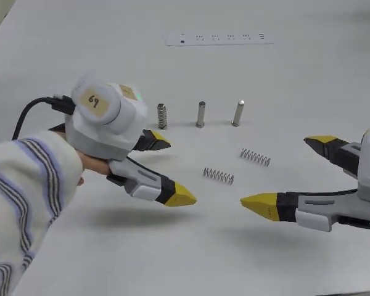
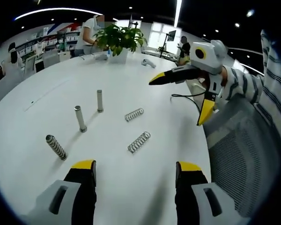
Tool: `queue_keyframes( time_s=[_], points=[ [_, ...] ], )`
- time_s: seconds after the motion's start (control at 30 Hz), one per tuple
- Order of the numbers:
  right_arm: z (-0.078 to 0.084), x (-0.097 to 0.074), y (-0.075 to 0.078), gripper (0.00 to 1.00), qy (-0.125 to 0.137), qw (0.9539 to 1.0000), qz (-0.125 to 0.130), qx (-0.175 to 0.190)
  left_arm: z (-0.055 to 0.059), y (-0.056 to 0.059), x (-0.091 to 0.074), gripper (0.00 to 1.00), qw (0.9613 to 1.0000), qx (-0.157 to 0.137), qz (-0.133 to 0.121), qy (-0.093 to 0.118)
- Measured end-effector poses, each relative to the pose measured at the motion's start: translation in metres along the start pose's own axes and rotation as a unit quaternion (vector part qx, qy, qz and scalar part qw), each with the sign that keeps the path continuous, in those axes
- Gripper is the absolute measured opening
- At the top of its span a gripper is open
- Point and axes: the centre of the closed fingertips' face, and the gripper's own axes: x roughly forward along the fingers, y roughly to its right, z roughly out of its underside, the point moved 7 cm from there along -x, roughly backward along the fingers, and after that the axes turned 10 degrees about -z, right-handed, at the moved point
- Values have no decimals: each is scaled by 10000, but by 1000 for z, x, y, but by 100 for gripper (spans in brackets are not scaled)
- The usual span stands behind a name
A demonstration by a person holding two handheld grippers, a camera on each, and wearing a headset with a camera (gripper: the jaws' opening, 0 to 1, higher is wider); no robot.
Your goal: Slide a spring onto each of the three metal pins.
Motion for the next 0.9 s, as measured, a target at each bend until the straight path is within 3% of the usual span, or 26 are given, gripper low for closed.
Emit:
queue_keyframes(
  time_s=[0.33,0.5,0.67,0.9],
  points=[
    [4,3,-2,99,-70,9999,-57,45,-9,3,19,47,9993,176,294,-122],
    [5,3,-1,99,-60,9999,-63,63,-12,6,28,44,9981,438,388,-206],
    [6,2,0,98,-59,9999,-63,103,-14,10,36,30,9957,700,536,-294],
    [8,3,-1,97,-67,9999,-75,103,-15,15,45,30,9929,962,596,-371]
  ],
)
